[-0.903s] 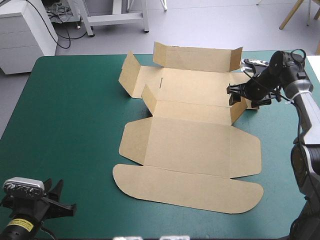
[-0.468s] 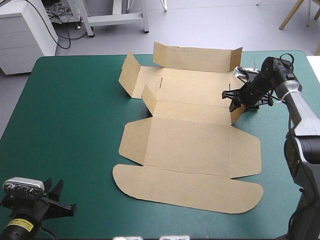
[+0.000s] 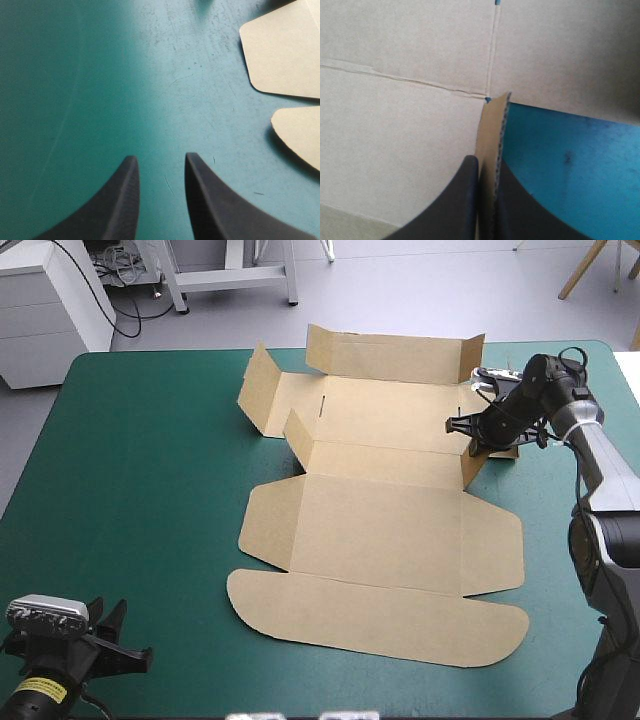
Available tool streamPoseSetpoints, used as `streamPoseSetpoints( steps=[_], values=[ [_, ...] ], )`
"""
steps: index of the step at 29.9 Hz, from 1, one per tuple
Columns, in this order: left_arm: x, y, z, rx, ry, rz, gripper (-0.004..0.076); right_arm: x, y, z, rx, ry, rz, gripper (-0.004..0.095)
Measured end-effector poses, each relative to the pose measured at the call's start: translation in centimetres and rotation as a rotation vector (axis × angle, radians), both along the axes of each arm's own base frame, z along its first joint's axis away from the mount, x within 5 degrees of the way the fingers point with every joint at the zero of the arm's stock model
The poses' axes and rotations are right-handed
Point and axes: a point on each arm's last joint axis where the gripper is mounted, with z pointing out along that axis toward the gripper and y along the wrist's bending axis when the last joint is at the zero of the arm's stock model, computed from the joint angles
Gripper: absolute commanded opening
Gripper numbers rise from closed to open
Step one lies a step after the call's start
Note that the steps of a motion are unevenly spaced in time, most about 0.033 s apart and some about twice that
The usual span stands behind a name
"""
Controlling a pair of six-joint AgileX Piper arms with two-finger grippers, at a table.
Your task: Fold the box
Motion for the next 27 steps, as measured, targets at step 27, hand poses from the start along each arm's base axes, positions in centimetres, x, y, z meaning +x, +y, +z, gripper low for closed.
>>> streamPoseSetpoints(
  steps=[27],
  values=[
    [0.0,0.0,0.0,0.0,0.0,0.0,0.022,-0.8,10.6,5.1,-0.096,-0.282,0.76,-0.0004]
  ],
)
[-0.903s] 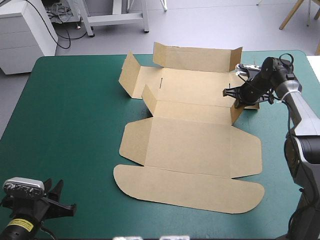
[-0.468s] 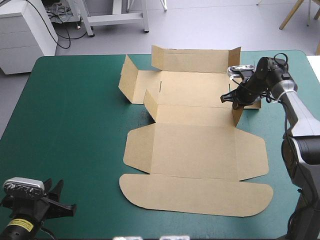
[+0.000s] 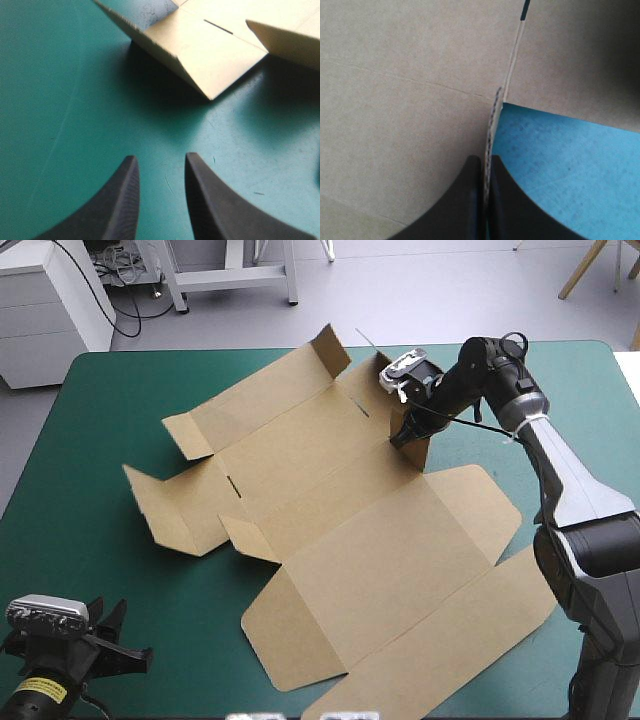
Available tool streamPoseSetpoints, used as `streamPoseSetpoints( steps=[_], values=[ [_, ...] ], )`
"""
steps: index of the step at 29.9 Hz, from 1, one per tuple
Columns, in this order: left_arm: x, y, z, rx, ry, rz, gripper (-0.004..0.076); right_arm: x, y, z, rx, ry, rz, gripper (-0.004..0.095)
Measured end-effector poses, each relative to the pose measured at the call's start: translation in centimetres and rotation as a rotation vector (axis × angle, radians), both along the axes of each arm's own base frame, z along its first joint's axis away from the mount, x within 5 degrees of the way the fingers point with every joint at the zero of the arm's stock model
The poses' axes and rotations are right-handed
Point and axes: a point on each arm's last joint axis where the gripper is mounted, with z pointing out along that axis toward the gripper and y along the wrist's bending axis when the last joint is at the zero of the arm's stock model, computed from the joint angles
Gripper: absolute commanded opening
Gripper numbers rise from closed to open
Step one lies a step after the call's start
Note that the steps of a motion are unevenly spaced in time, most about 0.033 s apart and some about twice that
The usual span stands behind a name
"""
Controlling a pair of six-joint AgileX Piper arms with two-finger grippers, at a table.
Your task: Fold the box
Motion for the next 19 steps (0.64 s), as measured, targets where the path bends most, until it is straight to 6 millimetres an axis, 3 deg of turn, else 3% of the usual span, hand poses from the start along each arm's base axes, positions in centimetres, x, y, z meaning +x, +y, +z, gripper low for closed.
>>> streamPoseSetpoints(
  steps=[10,19],
  values=[
    [0.0,0.0,0.0,0.0,0.0,0.0,0.022,-0.8,4.5,0.4,-0.12,-0.247,0.453,-0.0004],
    [0.0,0.0,0.0,0.0,0.0,0.0,0.022,-1.0,6.3,0.7,-0.135,-0.447,0.769,-0.0004]
  ],
)
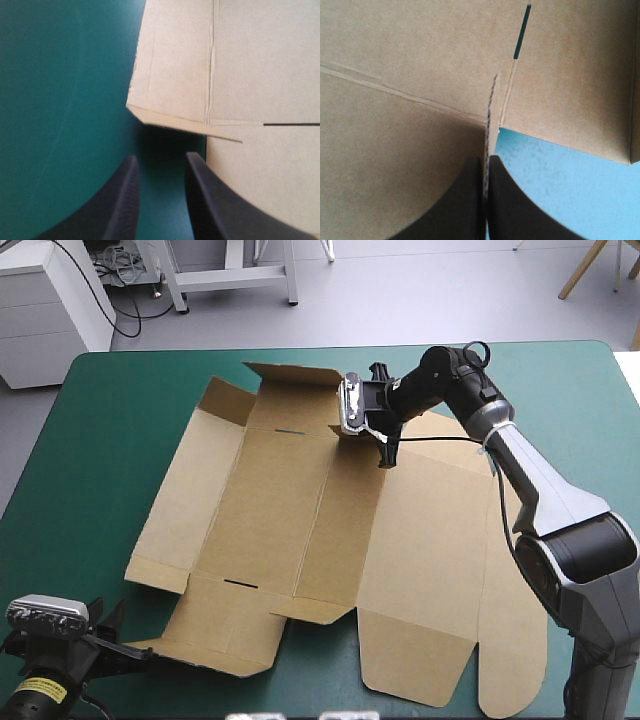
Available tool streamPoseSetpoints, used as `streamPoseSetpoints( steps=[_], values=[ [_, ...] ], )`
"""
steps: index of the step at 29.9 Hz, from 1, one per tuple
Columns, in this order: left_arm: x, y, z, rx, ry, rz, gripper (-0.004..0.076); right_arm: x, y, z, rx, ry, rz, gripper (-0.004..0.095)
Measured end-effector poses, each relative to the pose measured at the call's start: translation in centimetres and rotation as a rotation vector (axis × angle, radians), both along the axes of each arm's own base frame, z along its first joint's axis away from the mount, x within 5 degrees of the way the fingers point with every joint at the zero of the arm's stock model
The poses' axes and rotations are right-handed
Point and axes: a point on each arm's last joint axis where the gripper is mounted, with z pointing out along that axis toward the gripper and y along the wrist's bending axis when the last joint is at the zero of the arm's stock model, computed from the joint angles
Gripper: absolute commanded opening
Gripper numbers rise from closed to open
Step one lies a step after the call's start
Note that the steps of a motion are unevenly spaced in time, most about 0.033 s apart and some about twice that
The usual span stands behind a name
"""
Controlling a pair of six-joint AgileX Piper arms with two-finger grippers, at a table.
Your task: Fold the box
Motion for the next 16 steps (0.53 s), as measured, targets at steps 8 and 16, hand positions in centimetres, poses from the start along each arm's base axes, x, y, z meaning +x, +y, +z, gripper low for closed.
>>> streamPoseSetpoints(
  steps=[8,16],
  values=[
    [0.0,0.0,0.0,0.0,0.0,0.0,0.022,-0.2,1.8,-1.4,0.062,0.04,0.136,-0.0004],
    [0.0,0.0,0.0,0.0,0.0,0.0,0.022,1.2,2.4,-4.5,0.063,0.095,0.097,-0.0001]
  ],
)
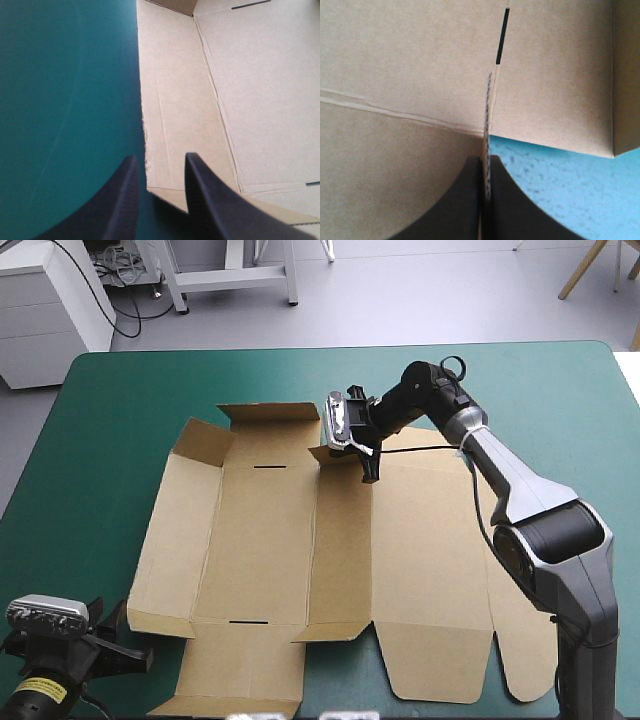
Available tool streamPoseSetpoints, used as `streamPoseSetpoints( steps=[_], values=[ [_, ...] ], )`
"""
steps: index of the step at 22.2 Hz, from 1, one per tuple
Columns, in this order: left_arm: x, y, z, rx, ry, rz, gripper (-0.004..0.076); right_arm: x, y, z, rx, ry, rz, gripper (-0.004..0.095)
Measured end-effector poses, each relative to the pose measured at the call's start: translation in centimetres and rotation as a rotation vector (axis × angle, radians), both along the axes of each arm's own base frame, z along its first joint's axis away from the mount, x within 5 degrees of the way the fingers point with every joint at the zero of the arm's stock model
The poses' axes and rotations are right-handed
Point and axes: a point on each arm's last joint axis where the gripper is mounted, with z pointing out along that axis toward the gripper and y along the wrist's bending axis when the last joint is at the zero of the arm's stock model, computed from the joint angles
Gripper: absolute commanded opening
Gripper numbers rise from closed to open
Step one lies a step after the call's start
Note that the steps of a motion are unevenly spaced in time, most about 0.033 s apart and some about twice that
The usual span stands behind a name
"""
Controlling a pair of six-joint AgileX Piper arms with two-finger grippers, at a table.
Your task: Fold the box
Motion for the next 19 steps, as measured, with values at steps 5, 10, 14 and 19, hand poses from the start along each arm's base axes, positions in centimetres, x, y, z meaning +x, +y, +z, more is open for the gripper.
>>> streamPoseSetpoints(
  steps=[5,10,14,19],
  values=[
    [0.0,0.0,0.0,0.0,0.0,0.0,0.022,0.3,0.0,0.1,0.028,0.024,-0.075,0.0251],
    [0.0,0.0,0.0,0.001,0.0,0.0,0.022,1.5,-1.5,0.7,0.119,0.069,-0.247,0.0584],
    [0.0,0.0,0.0,0.002,-0.001,0.001,0.0247,2.4,-3.0,3.1,0.253,0.169,-0.454,0.058],
    [0.0,0.0,0.4,-0.005,-0.021,0.0,0.0485,-0.3,-5.6,10.0,0.394,0.46,-0.734,0.0541]
  ],
)
